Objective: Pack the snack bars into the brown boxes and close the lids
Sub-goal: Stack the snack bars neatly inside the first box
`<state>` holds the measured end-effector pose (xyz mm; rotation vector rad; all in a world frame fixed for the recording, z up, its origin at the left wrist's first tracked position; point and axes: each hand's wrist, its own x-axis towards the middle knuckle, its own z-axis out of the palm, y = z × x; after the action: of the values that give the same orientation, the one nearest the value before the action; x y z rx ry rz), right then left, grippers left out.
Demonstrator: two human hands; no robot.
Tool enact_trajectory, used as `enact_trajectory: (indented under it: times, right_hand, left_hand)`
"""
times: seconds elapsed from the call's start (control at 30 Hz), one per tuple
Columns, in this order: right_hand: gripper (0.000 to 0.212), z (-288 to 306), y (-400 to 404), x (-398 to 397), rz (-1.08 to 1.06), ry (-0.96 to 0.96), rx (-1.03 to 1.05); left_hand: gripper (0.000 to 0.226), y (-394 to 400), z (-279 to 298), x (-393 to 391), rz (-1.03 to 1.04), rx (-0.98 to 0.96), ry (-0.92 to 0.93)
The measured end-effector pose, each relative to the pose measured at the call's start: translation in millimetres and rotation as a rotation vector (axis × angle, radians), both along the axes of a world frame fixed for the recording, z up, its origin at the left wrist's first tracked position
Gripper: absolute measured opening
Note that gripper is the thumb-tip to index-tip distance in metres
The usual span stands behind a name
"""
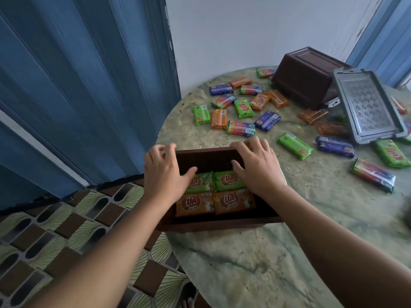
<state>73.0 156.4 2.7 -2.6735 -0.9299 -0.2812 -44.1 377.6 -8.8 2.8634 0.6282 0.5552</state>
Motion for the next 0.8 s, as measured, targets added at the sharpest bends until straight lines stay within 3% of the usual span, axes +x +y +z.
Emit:
enact_trajectory:
  times: [0.1,0.17,0.3,0.5,0.8]
  right_hand:
    - [0.065,7,-2,18,-0.034,0.119,-0.233]
    - [0.062,5,-5,28,-0.033,0.230,-0.289]
    - [0.040,1,0,38,-0.057,0.250,-0.240]
    - [0.034,-3,2,48,-0.065,0.294,-0.215]
    - [0.034,-5,25,62,-0.216,0.290,-0.196]
  left_hand:
    - [0.089,9,-6,15,0.100,-0.217,0.278]
    - [0.085,10,-6,21,0.125,-0.276,0.343]
    - [0.061,9,-8,24,0.135,-0.128,0.324]
    - [0.025,19,-6,37,0.090,-0.128,0.262]
    - [0.042,60,-8,94,-0.035,-0.124,0.282]
